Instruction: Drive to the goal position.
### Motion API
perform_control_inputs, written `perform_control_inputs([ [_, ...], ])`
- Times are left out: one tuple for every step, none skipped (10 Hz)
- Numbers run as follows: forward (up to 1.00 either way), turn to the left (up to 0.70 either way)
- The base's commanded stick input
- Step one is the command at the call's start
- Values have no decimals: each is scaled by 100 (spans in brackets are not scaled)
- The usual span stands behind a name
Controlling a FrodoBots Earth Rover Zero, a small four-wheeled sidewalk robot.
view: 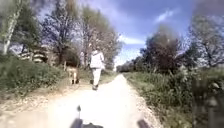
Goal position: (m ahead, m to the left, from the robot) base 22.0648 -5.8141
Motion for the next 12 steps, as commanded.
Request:
perform_control_inputs([
  [70, -32],
  [70, -1],
  [70, 0],
  [70, -21],
  [70, -8],
  [70, -5],
  [70, -34],
  [70, -9],
  [70, 0],
  [70, 0],
  [70, 0],
  [70, 0],
])
